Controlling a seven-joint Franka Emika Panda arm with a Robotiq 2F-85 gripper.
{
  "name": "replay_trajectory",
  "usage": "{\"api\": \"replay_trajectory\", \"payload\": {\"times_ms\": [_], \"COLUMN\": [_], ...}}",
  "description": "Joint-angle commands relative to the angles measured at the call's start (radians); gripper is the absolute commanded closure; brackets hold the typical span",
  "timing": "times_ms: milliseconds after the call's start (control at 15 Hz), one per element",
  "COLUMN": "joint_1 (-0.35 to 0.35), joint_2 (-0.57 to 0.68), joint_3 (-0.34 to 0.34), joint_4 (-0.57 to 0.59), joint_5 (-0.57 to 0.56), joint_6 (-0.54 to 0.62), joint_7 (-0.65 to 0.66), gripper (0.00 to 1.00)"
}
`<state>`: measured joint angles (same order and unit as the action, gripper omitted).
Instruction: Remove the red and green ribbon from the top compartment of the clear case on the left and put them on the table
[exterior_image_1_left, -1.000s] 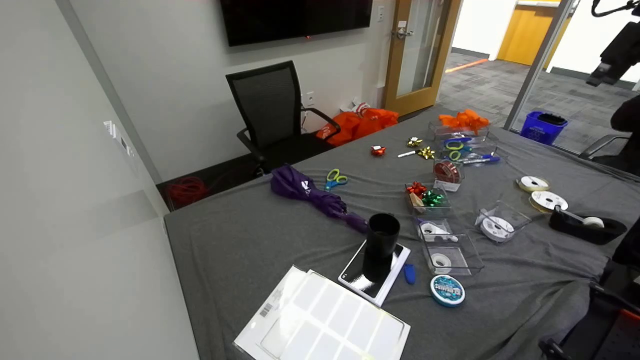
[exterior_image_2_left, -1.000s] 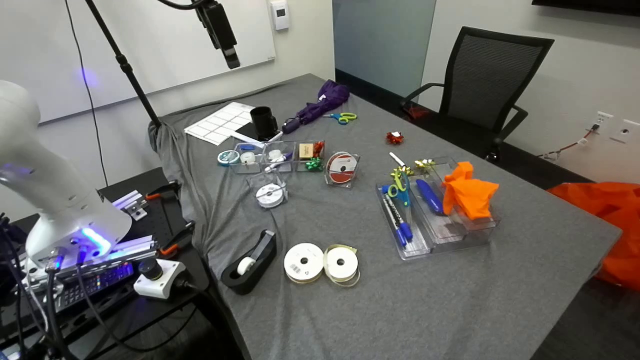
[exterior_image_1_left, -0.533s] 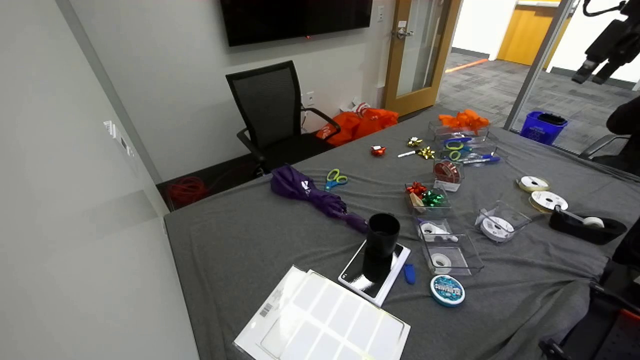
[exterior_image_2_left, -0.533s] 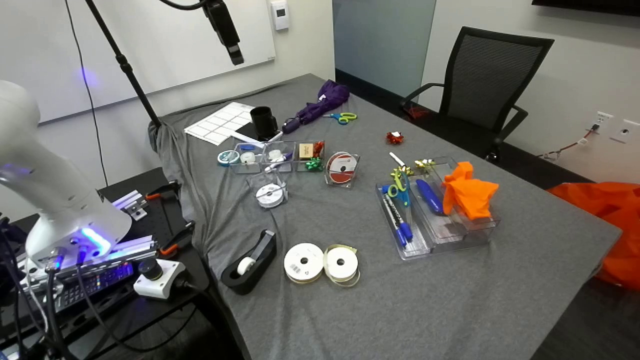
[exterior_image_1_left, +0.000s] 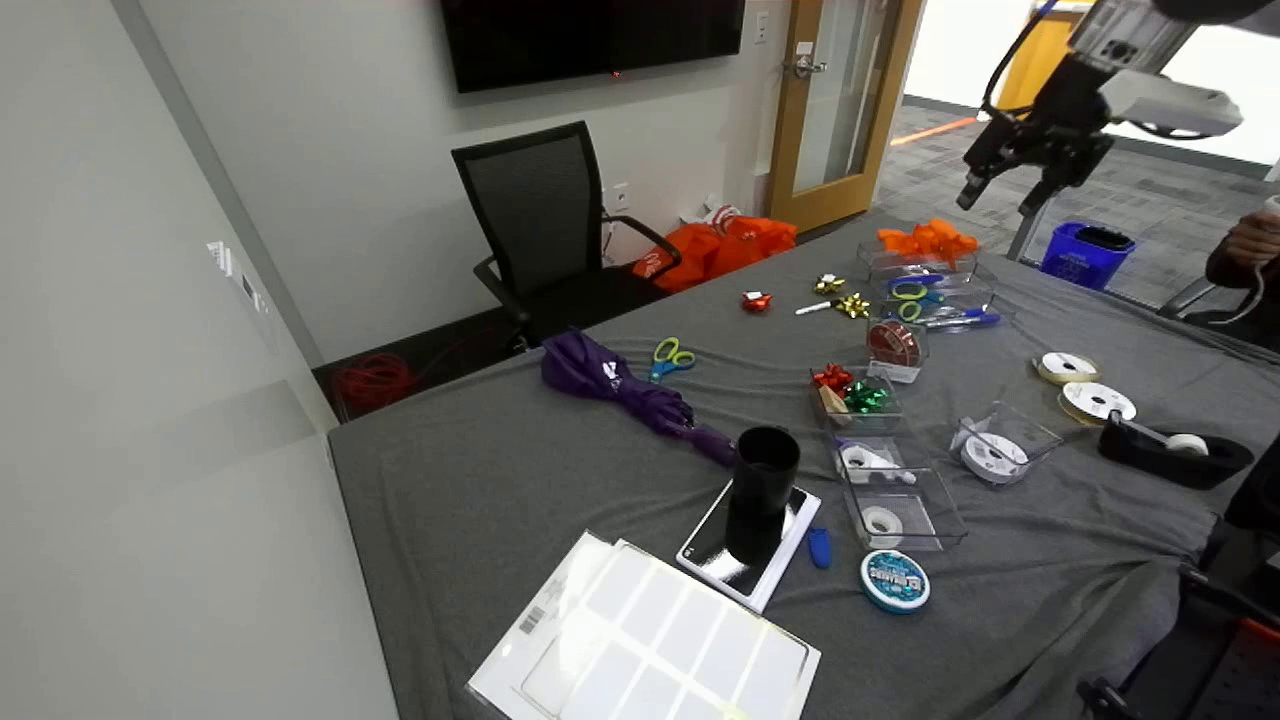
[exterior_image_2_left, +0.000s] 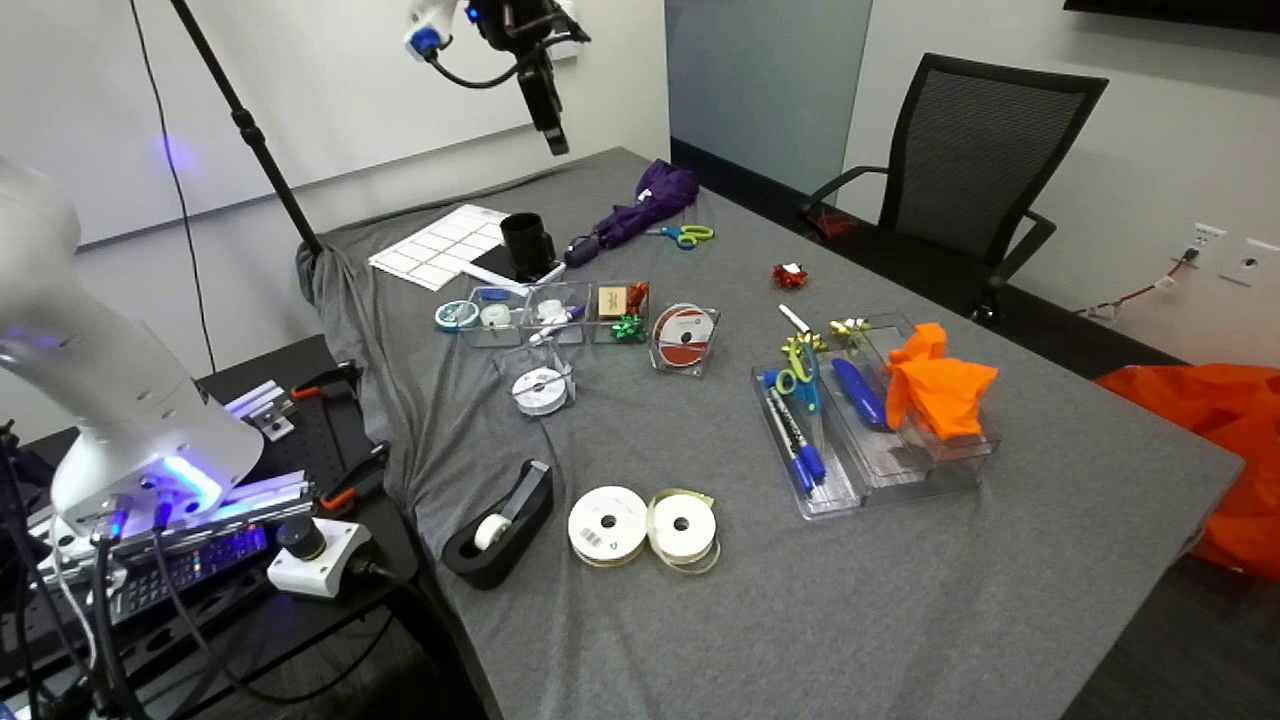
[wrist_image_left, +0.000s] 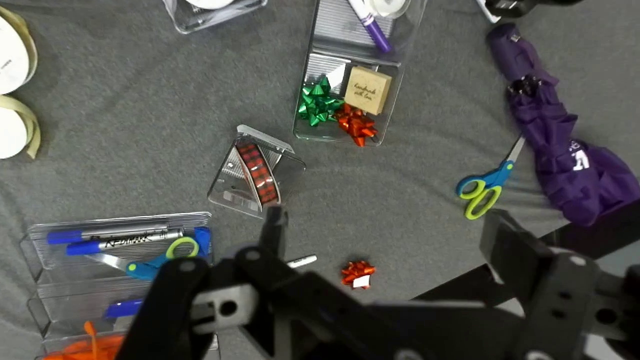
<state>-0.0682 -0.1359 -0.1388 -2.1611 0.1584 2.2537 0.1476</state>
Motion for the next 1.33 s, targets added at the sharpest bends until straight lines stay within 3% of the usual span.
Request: {"api": "replay_trajectory", "payload": {"times_ms": [0,333,667,800,1267], "joint_1": [-0.009,0.011,0.022,0.020,0.021], "joint_2": [0.187,0.401,0.536,0.512,0.560], "joint_3": [0.035,0.029,0.022,0.024,0.022], "joint_4": [0.098,0.238,0.327,0.291,0.332], "joint_5": [-0.023,-0.118,-0.168,-0.155,-0.160], "joint_6": [0.086,0.094,0.060,0.088,0.082], "joint_7": [0.118,0.245,0.215,0.222,0.222], "gripper": [0.00,0.00,0.00,0.00,0.00]}}
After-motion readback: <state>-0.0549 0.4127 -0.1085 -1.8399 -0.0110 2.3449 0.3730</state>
